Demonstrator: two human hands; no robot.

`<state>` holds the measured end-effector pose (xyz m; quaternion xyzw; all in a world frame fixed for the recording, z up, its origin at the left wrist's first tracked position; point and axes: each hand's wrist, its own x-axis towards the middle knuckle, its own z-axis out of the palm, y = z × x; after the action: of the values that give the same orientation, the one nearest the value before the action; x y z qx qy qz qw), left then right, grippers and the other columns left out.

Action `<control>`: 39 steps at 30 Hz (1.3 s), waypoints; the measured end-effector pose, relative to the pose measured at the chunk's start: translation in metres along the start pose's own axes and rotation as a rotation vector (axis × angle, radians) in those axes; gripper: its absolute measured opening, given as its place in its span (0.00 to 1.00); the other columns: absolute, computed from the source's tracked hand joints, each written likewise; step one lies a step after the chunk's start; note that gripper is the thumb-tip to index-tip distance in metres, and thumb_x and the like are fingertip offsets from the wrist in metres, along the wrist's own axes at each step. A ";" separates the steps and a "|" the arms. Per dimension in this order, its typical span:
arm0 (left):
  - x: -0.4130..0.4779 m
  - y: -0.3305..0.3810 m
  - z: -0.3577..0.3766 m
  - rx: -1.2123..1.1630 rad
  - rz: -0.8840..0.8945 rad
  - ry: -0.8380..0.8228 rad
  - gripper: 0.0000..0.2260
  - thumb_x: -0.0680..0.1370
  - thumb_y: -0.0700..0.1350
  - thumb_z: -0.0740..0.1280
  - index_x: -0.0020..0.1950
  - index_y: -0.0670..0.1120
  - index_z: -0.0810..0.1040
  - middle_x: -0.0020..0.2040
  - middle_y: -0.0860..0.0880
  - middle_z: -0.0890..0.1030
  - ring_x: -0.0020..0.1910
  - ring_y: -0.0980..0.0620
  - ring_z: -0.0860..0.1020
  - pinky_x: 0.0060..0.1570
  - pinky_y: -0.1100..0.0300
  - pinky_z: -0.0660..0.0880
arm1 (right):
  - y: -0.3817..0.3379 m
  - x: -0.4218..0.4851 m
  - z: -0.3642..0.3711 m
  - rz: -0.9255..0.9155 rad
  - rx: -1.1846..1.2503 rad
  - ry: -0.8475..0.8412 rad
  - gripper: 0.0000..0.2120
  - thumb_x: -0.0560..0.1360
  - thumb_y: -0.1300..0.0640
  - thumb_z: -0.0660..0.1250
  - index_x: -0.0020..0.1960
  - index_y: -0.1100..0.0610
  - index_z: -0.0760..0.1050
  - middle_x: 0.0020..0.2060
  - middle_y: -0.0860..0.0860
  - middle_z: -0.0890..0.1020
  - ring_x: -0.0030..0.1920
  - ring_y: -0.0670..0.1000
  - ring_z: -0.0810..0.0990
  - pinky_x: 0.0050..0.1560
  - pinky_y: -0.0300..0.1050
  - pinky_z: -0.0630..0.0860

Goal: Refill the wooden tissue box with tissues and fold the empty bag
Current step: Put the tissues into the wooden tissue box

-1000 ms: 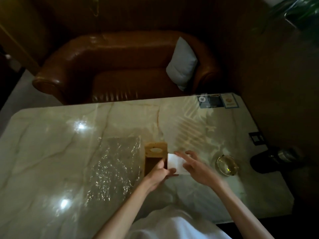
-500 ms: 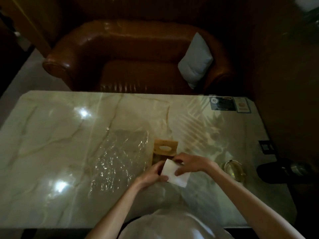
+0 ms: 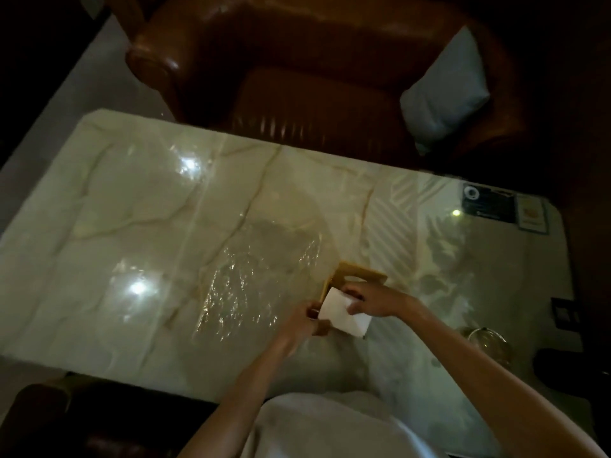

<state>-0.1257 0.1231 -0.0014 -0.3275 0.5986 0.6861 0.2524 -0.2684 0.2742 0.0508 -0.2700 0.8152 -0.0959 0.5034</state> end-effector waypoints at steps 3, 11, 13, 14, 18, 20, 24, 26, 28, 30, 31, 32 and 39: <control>0.010 -0.005 0.004 0.079 -0.029 0.101 0.14 0.76 0.37 0.69 0.60 0.44 0.72 0.45 0.45 0.78 0.36 0.53 0.77 0.35 0.63 0.78 | -0.001 0.018 0.010 0.040 -0.065 0.034 0.21 0.76 0.55 0.67 0.69 0.56 0.71 0.60 0.55 0.80 0.56 0.55 0.78 0.47 0.45 0.73; 0.018 -0.012 0.009 0.190 -0.088 0.107 0.16 0.78 0.42 0.68 0.65 0.46 0.70 0.49 0.47 0.78 0.43 0.49 0.79 0.47 0.50 0.81 | 0.001 0.040 0.015 0.148 -0.247 0.040 0.19 0.77 0.63 0.63 0.67 0.59 0.73 0.59 0.57 0.81 0.56 0.56 0.80 0.50 0.47 0.78; 0.018 -0.013 0.010 0.186 -0.081 0.103 0.14 0.78 0.40 0.67 0.63 0.44 0.72 0.50 0.45 0.78 0.44 0.48 0.79 0.48 0.50 0.80 | 0.001 0.042 0.018 0.179 -0.271 0.040 0.19 0.77 0.64 0.61 0.67 0.59 0.73 0.57 0.57 0.82 0.55 0.56 0.81 0.53 0.49 0.79; 0.018 -0.013 0.010 0.188 -0.067 0.109 0.12 0.78 0.39 0.67 0.61 0.43 0.73 0.50 0.43 0.79 0.45 0.46 0.79 0.49 0.50 0.79 | 0.000 0.044 0.021 0.188 -0.270 0.034 0.18 0.78 0.64 0.61 0.67 0.59 0.73 0.57 0.58 0.82 0.55 0.57 0.81 0.53 0.49 0.79; 0.019 -0.015 0.011 0.160 -0.043 0.094 0.12 0.77 0.33 0.65 0.59 0.40 0.73 0.52 0.36 0.79 0.49 0.39 0.79 0.53 0.46 0.77 | 0.001 0.051 0.037 0.207 -0.217 0.045 0.15 0.79 0.65 0.59 0.63 0.63 0.76 0.57 0.59 0.81 0.56 0.58 0.81 0.54 0.47 0.77; 0.018 -0.016 0.012 0.169 -0.047 0.102 0.13 0.76 0.31 0.65 0.60 0.39 0.73 0.52 0.37 0.79 0.55 0.33 0.79 0.56 0.43 0.77 | 0.002 0.053 0.044 0.229 -0.167 0.034 0.14 0.80 0.64 0.59 0.63 0.63 0.76 0.58 0.60 0.80 0.57 0.58 0.80 0.57 0.48 0.77; 0.015 -0.016 0.016 0.152 -0.062 0.112 0.14 0.75 0.27 0.62 0.60 0.35 0.72 0.58 0.28 0.76 0.57 0.27 0.76 0.55 0.36 0.74 | 0.001 0.056 0.054 0.276 -0.118 -0.015 0.15 0.80 0.64 0.58 0.65 0.63 0.74 0.60 0.60 0.79 0.58 0.58 0.79 0.58 0.49 0.76; 0.015 -0.017 0.018 0.190 -0.061 0.112 0.15 0.75 0.28 0.62 0.61 0.36 0.71 0.57 0.29 0.77 0.56 0.27 0.77 0.49 0.42 0.75 | 0.001 0.057 0.058 0.317 -0.119 -0.013 0.15 0.80 0.63 0.58 0.65 0.62 0.75 0.61 0.59 0.79 0.59 0.58 0.79 0.58 0.48 0.75; 0.014 -0.017 0.017 0.223 -0.048 0.105 0.14 0.75 0.30 0.63 0.60 0.38 0.73 0.57 0.30 0.78 0.56 0.28 0.77 0.48 0.43 0.74 | 0.001 0.059 0.062 0.348 -0.118 0.007 0.16 0.81 0.61 0.58 0.65 0.61 0.75 0.61 0.58 0.80 0.60 0.57 0.79 0.61 0.48 0.76; 0.013 -0.015 0.018 0.248 -0.046 0.108 0.12 0.75 0.30 0.64 0.57 0.40 0.73 0.56 0.30 0.78 0.55 0.28 0.77 0.52 0.38 0.76 | 0.001 0.058 0.066 0.357 -0.134 0.048 0.15 0.80 0.60 0.58 0.65 0.60 0.76 0.60 0.57 0.80 0.59 0.57 0.79 0.62 0.49 0.76; 0.012 -0.014 0.018 0.272 -0.048 0.115 0.12 0.75 0.31 0.64 0.57 0.40 0.74 0.55 0.31 0.79 0.55 0.29 0.78 0.53 0.37 0.76 | 0.001 0.056 0.068 0.355 -0.154 0.086 0.15 0.80 0.60 0.59 0.64 0.60 0.76 0.60 0.57 0.80 0.59 0.57 0.79 0.61 0.48 0.76; 0.011 -0.014 0.019 0.291 -0.048 0.120 0.13 0.75 0.32 0.65 0.59 0.40 0.74 0.55 0.32 0.79 0.55 0.30 0.78 0.54 0.37 0.76 | 0.000 0.054 0.071 0.351 -0.180 0.146 0.15 0.79 0.61 0.60 0.64 0.60 0.76 0.60 0.57 0.80 0.60 0.57 0.79 0.62 0.48 0.75; 0.005 -0.011 0.023 0.491 -0.012 0.134 0.19 0.77 0.39 0.62 0.68 0.47 0.69 0.58 0.42 0.80 0.56 0.42 0.80 0.54 0.44 0.79 | 0.006 0.046 0.090 0.314 -0.226 0.440 0.17 0.82 0.61 0.54 0.69 0.60 0.69 0.68 0.56 0.75 0.68 0.56 0.73 0.71 0.48 0.65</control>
<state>-0.1242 0.1470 -0.0104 -0.3046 0.7606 0.4956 0.2882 -0.2079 0.2653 -0.0296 -0.1676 0.9421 0.0184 0.2899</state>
